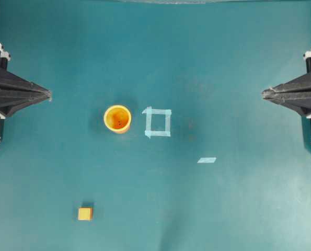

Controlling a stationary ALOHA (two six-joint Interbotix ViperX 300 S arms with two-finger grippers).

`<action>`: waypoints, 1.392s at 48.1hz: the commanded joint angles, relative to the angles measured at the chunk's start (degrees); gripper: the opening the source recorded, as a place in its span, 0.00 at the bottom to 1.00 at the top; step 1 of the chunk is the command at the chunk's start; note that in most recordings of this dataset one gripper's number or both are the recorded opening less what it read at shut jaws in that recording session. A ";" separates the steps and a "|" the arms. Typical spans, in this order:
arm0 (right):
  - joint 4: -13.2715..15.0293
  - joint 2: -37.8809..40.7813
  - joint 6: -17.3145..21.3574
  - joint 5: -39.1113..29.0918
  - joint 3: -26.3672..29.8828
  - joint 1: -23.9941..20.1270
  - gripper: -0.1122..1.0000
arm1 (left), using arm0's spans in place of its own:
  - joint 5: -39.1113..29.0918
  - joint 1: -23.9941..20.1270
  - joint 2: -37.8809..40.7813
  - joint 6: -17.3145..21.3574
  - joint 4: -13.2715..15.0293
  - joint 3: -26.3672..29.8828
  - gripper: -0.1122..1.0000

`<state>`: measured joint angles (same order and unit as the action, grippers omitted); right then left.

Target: Move the block toward the cup with right arm.

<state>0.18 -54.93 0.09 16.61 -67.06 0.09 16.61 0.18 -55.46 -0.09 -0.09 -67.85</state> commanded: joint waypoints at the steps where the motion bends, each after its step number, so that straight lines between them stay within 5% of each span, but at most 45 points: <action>1: 0.00 0.09 -0.44 0.35 1.23 0.00 0.10 | -0.09 -0.18 0.44 -0.35 -0.35 1.67 0.10; 27: 0.70 1.23 -0.18 -3.08 3.87 0.09 0.12 | -1.23 -0.09 0.70 -0.44 -0.26 1.76 0.10; 47: 0.79 5.19 -0.18 -4.75 6.42 0.09 0.52 | -1.85 -0.18 0.62 -0.44 -0.35 1.76 0.10; 67: 1.49 17.14 -0.53 -5.27 13.89 0.09 0.63 | -1.85 -0.18 0.70 -0.44 -0.35 1.76 0.10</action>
<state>1.14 -39.81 -0.35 11.25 -56.16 0.09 14.59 0.09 -55.28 -0.44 -0.26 -67.68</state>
